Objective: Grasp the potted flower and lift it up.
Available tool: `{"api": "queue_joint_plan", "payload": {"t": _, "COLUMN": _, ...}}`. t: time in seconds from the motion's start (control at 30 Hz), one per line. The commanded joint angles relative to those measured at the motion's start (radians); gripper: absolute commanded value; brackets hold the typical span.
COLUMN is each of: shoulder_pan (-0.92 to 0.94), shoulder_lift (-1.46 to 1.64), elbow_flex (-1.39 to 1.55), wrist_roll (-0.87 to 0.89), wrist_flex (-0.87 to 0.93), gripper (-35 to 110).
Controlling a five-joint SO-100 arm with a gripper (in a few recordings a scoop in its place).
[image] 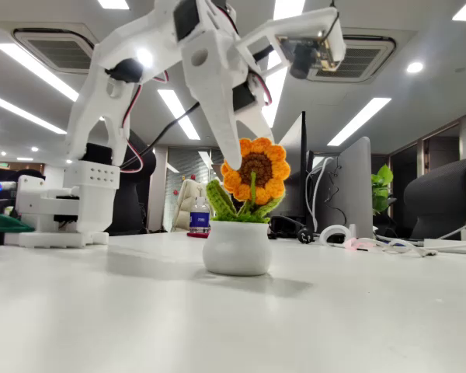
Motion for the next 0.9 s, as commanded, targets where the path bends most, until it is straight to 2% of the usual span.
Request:
{"api": "queue_joint_plan", "payload": {"t": 0.0, "shoulder_pan": 0.002, "shoulder_lift": 0.018, "elbow_flex": -0.003, "wrist_roll": -0.012, "wrist_flex": -0.002, "gripper": 73}}
{"api": "queue_joint_plan", "payload": {"t": 0.87, "shoulder_pan": -0.040, "shoulder_lift": 0.011, "elbow_flex": -0.002, "wrist_roll": 0.015, "wrist_flex": 0.048, "gripper": 72}}
